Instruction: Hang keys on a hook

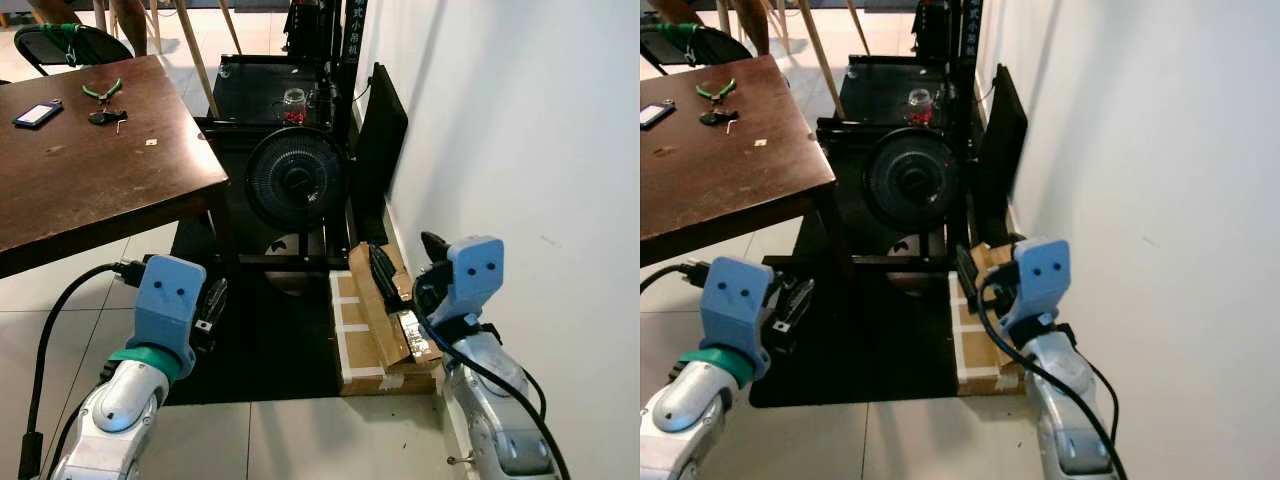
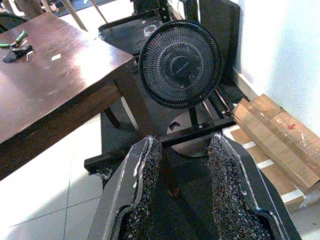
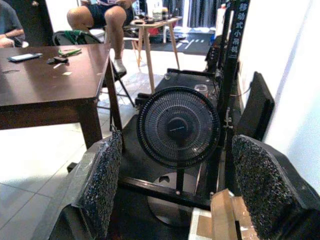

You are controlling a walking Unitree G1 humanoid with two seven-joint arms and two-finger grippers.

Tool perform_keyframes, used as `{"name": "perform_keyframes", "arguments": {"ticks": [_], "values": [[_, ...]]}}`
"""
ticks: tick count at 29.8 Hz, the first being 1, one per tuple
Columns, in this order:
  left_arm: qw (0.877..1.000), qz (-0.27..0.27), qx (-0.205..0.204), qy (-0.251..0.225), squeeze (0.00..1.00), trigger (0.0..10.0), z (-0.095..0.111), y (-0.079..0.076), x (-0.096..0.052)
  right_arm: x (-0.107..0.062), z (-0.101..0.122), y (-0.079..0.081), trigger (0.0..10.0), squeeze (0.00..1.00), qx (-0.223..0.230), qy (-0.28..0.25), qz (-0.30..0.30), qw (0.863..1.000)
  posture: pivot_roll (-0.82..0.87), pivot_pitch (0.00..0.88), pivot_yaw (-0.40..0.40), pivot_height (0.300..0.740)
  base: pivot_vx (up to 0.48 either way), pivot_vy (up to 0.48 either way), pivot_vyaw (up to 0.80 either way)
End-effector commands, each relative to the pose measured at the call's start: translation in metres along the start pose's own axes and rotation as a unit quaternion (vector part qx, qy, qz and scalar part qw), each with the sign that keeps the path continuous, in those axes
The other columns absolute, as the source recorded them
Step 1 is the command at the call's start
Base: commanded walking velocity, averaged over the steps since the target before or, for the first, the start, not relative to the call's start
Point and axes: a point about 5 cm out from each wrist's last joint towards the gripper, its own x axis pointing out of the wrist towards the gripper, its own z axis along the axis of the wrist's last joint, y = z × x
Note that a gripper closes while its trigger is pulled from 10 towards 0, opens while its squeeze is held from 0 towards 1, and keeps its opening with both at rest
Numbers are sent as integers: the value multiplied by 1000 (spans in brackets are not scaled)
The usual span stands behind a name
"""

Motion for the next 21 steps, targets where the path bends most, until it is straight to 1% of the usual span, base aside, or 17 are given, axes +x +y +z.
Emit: {"name": "perform_keyframes", "arguments": {"ticks": [1,2,4,5,10,12,13,14,15,16,18,19,21], "values": [[1000,0,10,9,0,10000,-5,0,-7,-8,-2,6,10000,0,1,7,20,1000,-70,116,101,740,0,0,0],[1000,6,3,13,0,10000,-8,2,-9,-10,-2,11,10000,0,0,5,33,999,-72,121,101,740,0,0,0],[1000,6,3,13,0,10000,-8,2,-9,-10,-2,11,10000,0,0,5,33,999,-72,121,101,740,0,0,0],[1000,11,-5,13,0,10000,-7,5,-14,-11,0,16,10000,0,-1,1,43,999,-61,131,98,740,0,0,0],[1000,10,0,5,0,10000,-4,2,-17,-12,3,19,10000,0,-3,0,35,999,-51,135,98,740,0,0,0],[1000,9,1,3,0,10000,-1,2,-19,-12,4,21,10000,0,-10,5,33,999,-50,132,100,740,0,0,0],[1000,9,2,4,0,10000,-1,2,-20,-12,4,21,10000,0,-21,9,32,999,-50,129,99,740,0,0,0],[1000,9,2,4,0,10000,-1,2,-20,-12,4,21,10000,0,-21,9,32,999,-50,129,99,740,0,0,0],[1000,10,3,13,0,10000,-5,2,-20,-13,5,23,10000,0,-31,13,34,999,-53,128,94,740,0,0,0],[1000,8,-11,19,0,10000,-7,2,-19,-14,7,25,10000,0,-40,15,39,998,-53,128,94,740,0,0,0],[1000,8,-11,19,0,10000,-7,2,-19,-14,7,25,10000,0,-40,15,39,998,-53,128,94,740,0,0,0],[999,3,-33,17,0,10000,-4,1,-18,-15,7,26,10000,0,-48,18,43,998,-68,129,85,740,0,0,0],[999,3,-33,17,0,10000,-4,1,-18,-15,7,26,10000,0,-48,18,43,998,-68,129,85,740,0,0,0]]}}
